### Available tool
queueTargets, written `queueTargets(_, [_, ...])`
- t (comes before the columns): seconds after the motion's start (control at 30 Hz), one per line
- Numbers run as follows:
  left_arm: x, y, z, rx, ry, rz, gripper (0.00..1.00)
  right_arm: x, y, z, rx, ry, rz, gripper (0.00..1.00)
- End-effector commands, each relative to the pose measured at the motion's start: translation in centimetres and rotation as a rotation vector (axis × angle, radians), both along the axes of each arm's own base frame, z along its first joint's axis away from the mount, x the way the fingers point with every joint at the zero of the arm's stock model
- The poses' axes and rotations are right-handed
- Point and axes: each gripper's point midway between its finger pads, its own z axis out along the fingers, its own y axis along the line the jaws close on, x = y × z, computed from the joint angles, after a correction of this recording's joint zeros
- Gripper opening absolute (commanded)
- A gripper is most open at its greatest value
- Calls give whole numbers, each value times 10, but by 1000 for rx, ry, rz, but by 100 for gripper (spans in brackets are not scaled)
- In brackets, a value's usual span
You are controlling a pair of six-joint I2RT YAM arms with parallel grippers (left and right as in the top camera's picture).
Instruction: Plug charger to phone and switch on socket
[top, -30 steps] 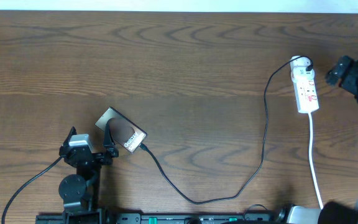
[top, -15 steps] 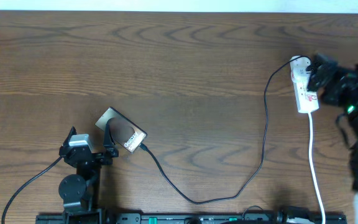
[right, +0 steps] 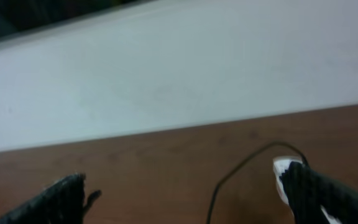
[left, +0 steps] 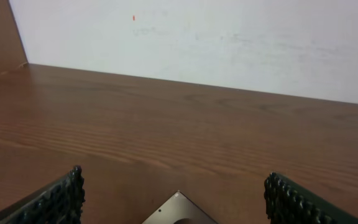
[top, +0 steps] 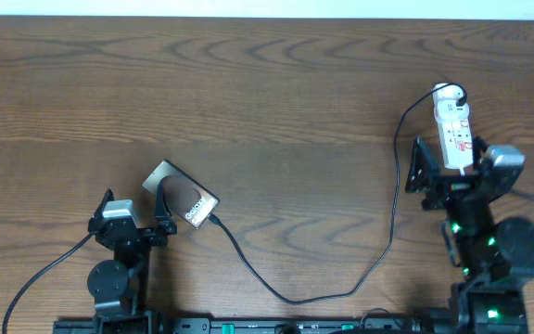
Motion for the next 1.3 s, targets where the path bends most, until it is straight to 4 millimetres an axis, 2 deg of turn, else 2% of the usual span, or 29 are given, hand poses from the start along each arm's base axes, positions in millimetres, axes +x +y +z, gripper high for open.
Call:
queueTargets(0.0, [-1, -3, -14, 1, 48, -20, 89, -10, 5, -25, 6, -40, 18, 99])
queueTargets(0.03, [-1, -3, -14, 1, 48, -20, 90, -16, 5, -38, 6, -63, 18, 99])
queueTargets(0.17, [-1, -3, -14, 1, 48, -21, 90, -26, 5, -64, 5, -88, 18, 99])
queueTargets(0.37, [-1, -3, -14, 1, 48, -20, 90, -34, -2, -93, -20, -132, -27, 99])
queueTargets(0.67, [-1, -3, -14, 1, 48, -20, 90, -35, -2, -135, -271, -16, -12, 99])
queueTargets(0.83, [-1, -3, -14, 1, 48, -21, 89, -35, -11, -137, -305, -4, -60, 99])
queueTargets(1.27, [-1, -3, -14, 1, 48, -21, 89, -35, -10, -137, -304, -5, -53, 99])
